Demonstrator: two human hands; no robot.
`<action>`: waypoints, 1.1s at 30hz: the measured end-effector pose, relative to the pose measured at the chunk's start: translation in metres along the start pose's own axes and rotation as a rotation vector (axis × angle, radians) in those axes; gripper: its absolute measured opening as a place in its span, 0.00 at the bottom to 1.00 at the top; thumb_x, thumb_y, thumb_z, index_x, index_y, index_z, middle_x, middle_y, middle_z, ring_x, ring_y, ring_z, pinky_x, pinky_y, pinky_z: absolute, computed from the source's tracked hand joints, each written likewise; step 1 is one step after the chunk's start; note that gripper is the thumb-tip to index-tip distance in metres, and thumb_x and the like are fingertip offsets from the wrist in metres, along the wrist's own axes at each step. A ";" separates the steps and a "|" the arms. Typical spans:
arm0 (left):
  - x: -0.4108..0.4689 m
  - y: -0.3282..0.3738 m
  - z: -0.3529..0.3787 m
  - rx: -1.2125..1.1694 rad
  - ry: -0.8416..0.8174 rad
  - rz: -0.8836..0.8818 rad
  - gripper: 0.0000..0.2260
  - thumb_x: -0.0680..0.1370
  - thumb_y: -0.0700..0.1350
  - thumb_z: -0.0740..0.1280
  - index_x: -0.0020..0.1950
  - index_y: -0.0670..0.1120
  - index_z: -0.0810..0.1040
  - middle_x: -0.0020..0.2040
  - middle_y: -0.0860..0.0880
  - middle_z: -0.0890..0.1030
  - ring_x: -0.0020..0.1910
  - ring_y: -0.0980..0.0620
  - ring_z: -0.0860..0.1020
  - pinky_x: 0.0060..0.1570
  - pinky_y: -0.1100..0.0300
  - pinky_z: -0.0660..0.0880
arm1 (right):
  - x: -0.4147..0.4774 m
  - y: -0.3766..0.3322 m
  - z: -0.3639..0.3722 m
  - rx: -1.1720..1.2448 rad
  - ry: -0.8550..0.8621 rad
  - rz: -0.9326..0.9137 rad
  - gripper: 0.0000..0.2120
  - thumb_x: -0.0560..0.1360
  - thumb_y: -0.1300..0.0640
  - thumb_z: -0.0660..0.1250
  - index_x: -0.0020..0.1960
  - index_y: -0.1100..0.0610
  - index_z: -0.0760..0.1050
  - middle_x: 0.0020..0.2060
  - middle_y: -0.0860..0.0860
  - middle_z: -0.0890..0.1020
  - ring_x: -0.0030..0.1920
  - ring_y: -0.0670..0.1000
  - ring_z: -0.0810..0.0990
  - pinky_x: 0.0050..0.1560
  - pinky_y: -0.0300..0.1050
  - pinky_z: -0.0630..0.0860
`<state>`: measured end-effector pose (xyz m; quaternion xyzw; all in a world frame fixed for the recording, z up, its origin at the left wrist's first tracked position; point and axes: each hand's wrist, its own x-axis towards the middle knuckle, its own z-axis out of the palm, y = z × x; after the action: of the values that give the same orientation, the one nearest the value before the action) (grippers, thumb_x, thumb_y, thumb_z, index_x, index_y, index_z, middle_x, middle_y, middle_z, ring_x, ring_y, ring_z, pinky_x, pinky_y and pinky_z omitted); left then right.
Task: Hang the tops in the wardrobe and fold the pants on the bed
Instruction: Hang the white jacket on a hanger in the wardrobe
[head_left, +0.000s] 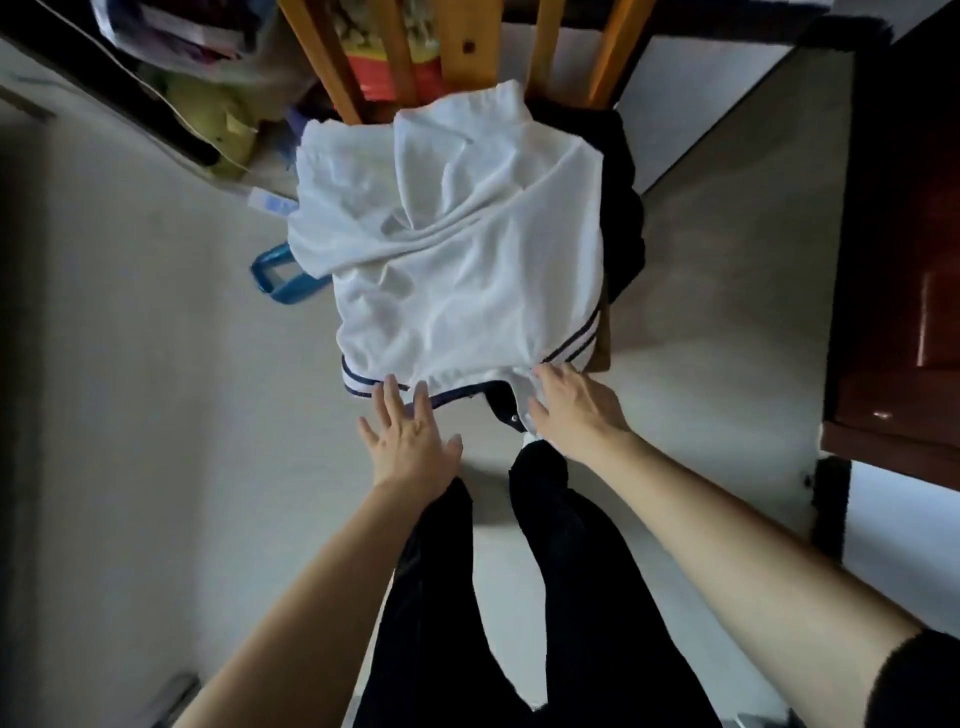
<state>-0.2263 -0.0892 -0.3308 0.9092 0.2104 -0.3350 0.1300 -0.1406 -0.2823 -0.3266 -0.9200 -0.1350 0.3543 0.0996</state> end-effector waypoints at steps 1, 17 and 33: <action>0.012 0.001 0.015 -0.007 -0.019 -0.022 0.37 0.76 0.57 0.64 0.78 0.48 0.50 0.79 0.40 0.43 0.78 0.42 0.40 0.74 0.37 0.48 | 0.010 0.004 0.013 0.007 -0.014 0.000 0.18 0.81 0.48 0.59 0.68 0.53 0.68 0.59 0.54 0.77 0.54 0.58 0.79 0.45 0.50 0.76; 0.043 -0.033 -0.006 -0.464 0.235 -0.109 0.05 0.79 0.39 0.54 0.54 0.45 0.66 0.43 0.42 0.76 0.39 0.39 0.73 0.38 0.51 0.66 | 0.019 -0.030 0.029 0.299 0.051 0.101 0.14 0.85 0.54 0.49 0.59 0.60 0.69 0.50 0.59 0.80 0.50 0.61 0.78 0.47 0.51 0.72; -0.130 -0.106 -0.445 -0.047 0.895 0.291 0.32 0.65 0.65 0.76 0.56 0.46 0.68 0.42 0.46 0.80 0.40 0.42 0.78 0.34 0.55 0.66 | -0.071 -0.243 -0.388 -0.036 0.352 -0.421 0.18 0.73 0.52 0.72 0.60 0.52 0.71 0.54 0.55 0.81 0.54 0.58 0.79 0.44 0.47 0.72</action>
<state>-0.1187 0.1336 0.0749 0.9811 0.1235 0.1163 0.0927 0.0286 -0.1101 0.0684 -0.9206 -0.3104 0.1581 0.1767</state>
